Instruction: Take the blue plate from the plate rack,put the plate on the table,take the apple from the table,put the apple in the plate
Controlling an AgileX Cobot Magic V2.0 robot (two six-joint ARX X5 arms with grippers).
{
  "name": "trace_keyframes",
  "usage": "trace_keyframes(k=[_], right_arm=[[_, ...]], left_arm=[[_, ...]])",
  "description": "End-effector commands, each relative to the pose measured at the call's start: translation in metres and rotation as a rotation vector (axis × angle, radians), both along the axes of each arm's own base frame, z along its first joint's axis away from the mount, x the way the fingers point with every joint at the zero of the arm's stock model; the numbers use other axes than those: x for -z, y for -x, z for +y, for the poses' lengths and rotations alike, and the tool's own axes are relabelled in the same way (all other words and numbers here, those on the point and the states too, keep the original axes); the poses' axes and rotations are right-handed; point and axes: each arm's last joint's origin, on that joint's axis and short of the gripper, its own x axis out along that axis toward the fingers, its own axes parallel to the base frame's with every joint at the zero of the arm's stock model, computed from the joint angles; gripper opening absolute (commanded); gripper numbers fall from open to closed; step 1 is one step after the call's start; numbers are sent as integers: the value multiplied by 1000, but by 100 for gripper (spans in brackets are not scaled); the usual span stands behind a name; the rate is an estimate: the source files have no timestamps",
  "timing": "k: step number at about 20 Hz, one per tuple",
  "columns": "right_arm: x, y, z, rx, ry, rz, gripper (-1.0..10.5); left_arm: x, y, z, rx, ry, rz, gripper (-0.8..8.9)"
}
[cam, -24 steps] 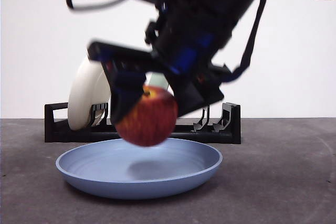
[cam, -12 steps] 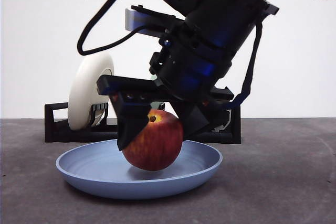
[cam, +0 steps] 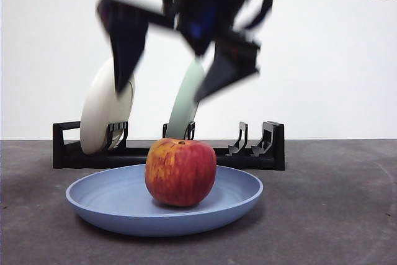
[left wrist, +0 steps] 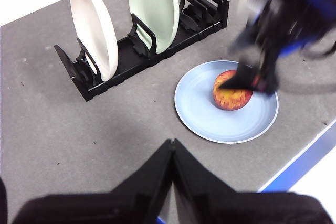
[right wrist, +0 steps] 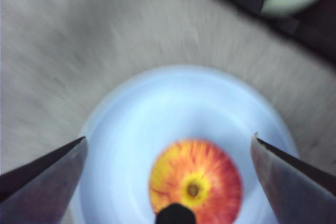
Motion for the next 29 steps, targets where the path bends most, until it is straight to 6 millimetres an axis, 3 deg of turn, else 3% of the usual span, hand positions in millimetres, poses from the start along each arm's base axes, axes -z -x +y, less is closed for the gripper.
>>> trace_keyframes(k=[1,2,4,6,8,11,14,17,24,29], right_arm=[[-39,9,-12,-6,-35,-30,592],[-56,15,-21,-5,-44,-37,549],[-90,30,-43,-4,-76,-60,326],[-124,50,-72,-4,-115,-87,27],[-152,68,-102,29,-154,-144,-11],[-174,92,-143,149,-160,-251,4],[-181,108,-175,298,-154,-322,4],[-180,115,-189,384,-121,-354,4],[-163,120,-197,365,105,-267,4],[-154,121,-199,343,234,-211,3]], left_arm=[[-1,-1,-1,-18,5,-3,-5],[-1,-1,-1,-15,0,-6,-4],[-1,-1,-1,-13,0,-5,-4],[-1,-1,-1,-13,1,-5,-4],[-1,-1,-1,-13,1,-5,-4],[-1,-1,-1,-13,1,-5,-4],[-1,-1,-1,-13,0,-5,-4],[-1,-1,-1,-13,-1,-4,-4],[-1,-2,-3,-3,-7,-1,-4],[0,-6,-4,-143,-16,22,-4]])
